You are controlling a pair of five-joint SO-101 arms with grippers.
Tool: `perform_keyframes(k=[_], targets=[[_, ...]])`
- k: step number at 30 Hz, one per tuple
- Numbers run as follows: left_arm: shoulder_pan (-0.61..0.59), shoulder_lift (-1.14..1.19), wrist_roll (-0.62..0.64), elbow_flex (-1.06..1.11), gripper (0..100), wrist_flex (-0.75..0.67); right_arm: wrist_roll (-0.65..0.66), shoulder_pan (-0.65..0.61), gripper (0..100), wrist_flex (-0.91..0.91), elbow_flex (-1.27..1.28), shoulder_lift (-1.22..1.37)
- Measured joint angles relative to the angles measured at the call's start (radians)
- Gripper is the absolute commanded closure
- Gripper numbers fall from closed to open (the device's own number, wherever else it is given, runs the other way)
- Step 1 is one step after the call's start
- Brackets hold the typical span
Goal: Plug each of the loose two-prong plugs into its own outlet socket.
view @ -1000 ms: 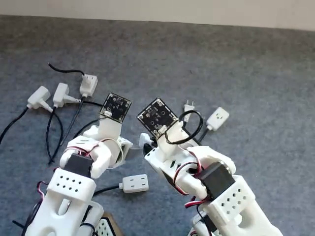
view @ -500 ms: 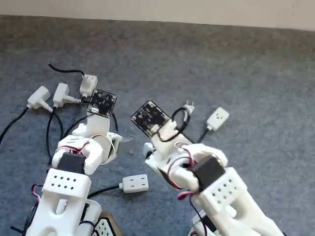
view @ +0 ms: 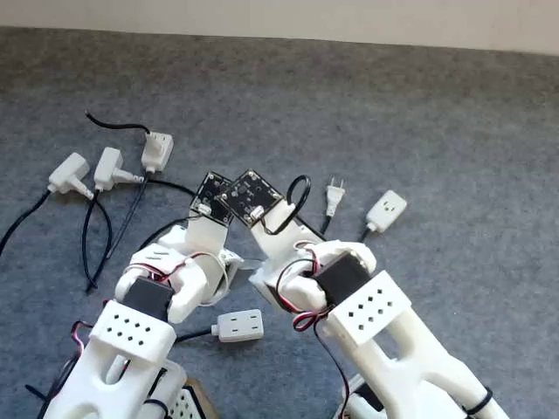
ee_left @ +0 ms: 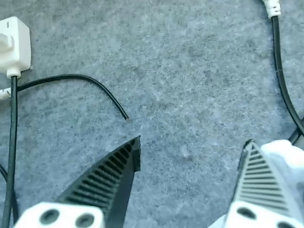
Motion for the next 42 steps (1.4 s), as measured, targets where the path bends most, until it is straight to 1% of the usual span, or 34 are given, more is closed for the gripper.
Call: perform_keyframes(k=[7, 9, 12, 15, 17, 20, 25, 30, 34, 42], targets=[[-0.003, 0.0, 0.0, 0.005, 66, 0.0, 0.0, 0.0, 99.4, 0.017, -0.02, 0.006], [-0.041, 0.0, 0.0, -0.002, 67, 0.0, 0.0, 0.0, 99.4, 0.017, -0.02, 0.006], [-0.196, 0.0, -0.005, -0.084, 67, 0.031, 0.0, 0.0, 99.4, 0.017, -0.02, 0.006], [-0.371, 0.02, -0.003, -0.203, 67, 0.103, 0.025, -0.002, 99.4, 0.008, 0.011, 0.005], [-0.445, 0.077, -0.002, -0.267, 67, 0.137, 0.038, -0.003, 99.4, 0.005, 0.021, 0.006], [-0.505, 0.206, -0.002, -0.342, 67, 0.146, 0.064, -0.055, 99.4, 0.012, 0.023, 0.006], [-0.562, 0.491, -0.002, -0.462, 67, 0.146, 0.077, -0.18, 99.4, 0.026, 0.023, 0.006], [-0.623, 0.697, 0.0, -0.557, 67, 0.146, 0.069, -0.232, 99.4, 0.023, 0.038, 0.006], [-0.632, 0.733, 0.029, -0.574, 67, 0.143, 0.061, -0.241, 99.4, -0.021, 0.109, 0.006], [-0.632, 0.743, 0.031, -0.574, 67, 0.133, 0.054, -0.249, 99.4, -0.066, 0.137, 0.006]])
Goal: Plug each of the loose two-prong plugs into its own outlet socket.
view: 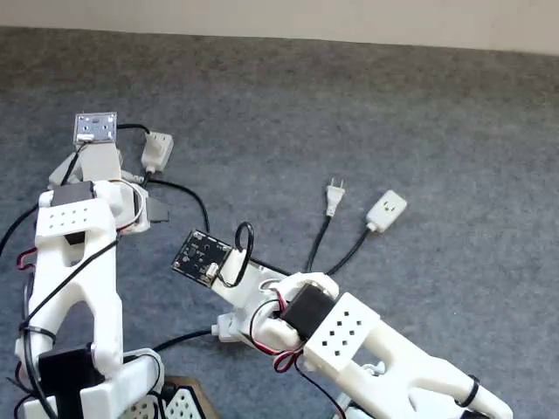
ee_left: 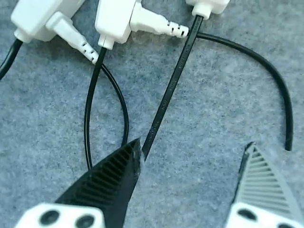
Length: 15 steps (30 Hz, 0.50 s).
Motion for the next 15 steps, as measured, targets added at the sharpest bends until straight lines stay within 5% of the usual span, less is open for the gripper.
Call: perform_keyframes(k=[15], targets=[[0.0, 0.003, 0.005, 0.0, 67, 0.0, -0.018, -0.069, 99.4, -0.069, 0.066, 0.0]])
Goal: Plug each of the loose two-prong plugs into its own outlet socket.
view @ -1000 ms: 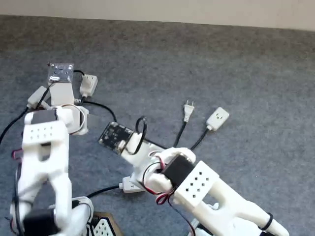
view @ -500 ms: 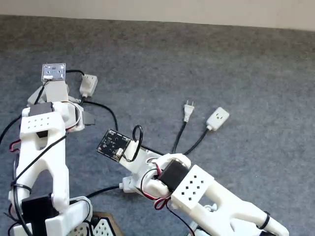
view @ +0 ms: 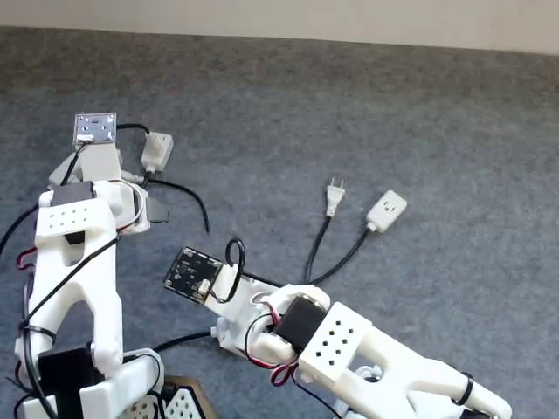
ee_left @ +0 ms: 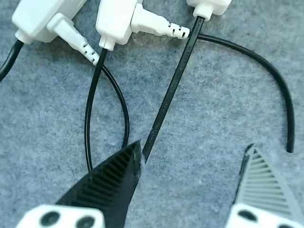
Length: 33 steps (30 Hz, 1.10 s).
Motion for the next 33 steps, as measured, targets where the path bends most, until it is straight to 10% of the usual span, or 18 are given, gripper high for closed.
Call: perform_keyframes(k=[27, 33], targets=[[0.002, 0.0, -0.005, -0.006, 66, 0.0, -0.005, 0.023, 98.8, -0.135, -0.025, 0.361], [0.08, 0.0, -0.161, -0.158, 66, 0.221, -0.005, 0.092, 84.1, -0.086, -0.008, 0.253]])
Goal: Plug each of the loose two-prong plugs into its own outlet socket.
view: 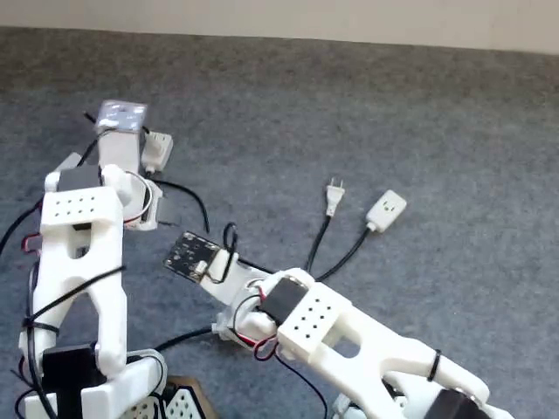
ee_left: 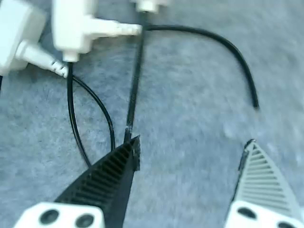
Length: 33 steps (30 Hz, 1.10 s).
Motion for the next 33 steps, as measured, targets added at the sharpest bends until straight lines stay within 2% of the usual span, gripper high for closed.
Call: perform_keyframes(k=[4, 8, 14, 18, 23, 27, 33], targets=[[0.014, 0.0, -0.084, -0.152, 66, 0.175, 0.002, 0.057, 73.2, 0.075, 0.003, -0.137], [0.034, 0.002, -0.204, -0.256, 67, 0.324, 0.035, 0.098, 72.4, 0.147, 0.006, -0.259], [0.16, 0.002, -0.425, -0.23, 67, 0.488, 0.041, 0.212, 72.4, 0.29, -0.12, -0.439], [0.262, 0.002, -0.468, -0.163, 67, 0.496, 0.084, 0.348, 72.4, 0.405, -0.256, -0.486], [0.416, 0.002, -0.528, -0.015, 67, 0.491, 0.1, 0.62, 72.4, 0.43, -0.295, -0.5], [0.454, 0.002, -0.568, 0.114, 67, 0.411, 0.103, 0.793, 72.4, 0.37, -0.212, -0.5], [0.456, 0.002, -0.623, 0.288, 67, 0.224, 0.103, 0.875, 72.4, 0.176, 0.055, -0.5]])
